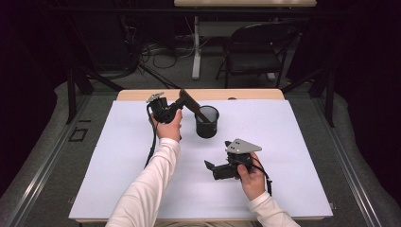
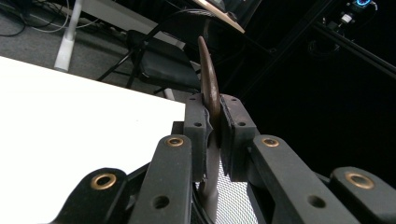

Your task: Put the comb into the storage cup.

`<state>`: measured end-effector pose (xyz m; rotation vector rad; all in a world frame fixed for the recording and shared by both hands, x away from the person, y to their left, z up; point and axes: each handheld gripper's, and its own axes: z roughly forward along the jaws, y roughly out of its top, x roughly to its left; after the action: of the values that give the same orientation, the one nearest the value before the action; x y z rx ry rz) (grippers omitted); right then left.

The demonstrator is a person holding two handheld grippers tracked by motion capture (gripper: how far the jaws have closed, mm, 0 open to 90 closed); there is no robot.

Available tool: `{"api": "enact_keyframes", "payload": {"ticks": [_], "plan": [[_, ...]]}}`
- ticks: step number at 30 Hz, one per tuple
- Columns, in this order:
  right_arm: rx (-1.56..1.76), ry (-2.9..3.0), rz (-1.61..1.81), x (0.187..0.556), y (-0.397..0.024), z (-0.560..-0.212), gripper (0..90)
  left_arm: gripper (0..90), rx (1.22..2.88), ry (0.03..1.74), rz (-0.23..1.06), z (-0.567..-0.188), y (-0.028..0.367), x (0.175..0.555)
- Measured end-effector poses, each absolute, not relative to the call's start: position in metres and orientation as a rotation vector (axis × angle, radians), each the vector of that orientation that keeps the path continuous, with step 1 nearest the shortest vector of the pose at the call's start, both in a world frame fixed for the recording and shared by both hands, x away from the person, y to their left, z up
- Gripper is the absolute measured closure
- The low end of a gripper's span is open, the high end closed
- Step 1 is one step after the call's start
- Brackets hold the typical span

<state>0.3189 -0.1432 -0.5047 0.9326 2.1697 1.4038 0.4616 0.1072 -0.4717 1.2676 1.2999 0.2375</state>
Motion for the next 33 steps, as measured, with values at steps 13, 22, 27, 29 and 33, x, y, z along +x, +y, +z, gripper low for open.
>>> {"api": "enact_keyframes", "payload": {"ticks": [13,22,27,29,33], "plan": [[0.932,2.17,1.406,0.3188,-0.1433,-0.5046,0.0,81.2,1.275,1.303,0.243,-0.4725,0.1085,0.4618],[0.931,2.17,1.405,0.3189,-0.1431,-0.5048,0.0,79.0,1.269,1.303,0.24,-0.4723,0.1087,0.462],[0.931,2.173,1.404,0.3187,-0.1431,-0.5048,0.0,77.3,1.274,1.302,0.245,-0.4726,0.1083,0.462],[0.932,2.173,1.404,0.3188,-0.1432,-0.5048,0.0,77.2,1.277,1.304,0.242,-0.4726,0.1083,0.4619],[0.93,2.172,1.404,0.3189,-0.1432,-0.5049,0.0,74.9,1.269,1.301,0.243,-0.4727,0.1081,0.462]]}}
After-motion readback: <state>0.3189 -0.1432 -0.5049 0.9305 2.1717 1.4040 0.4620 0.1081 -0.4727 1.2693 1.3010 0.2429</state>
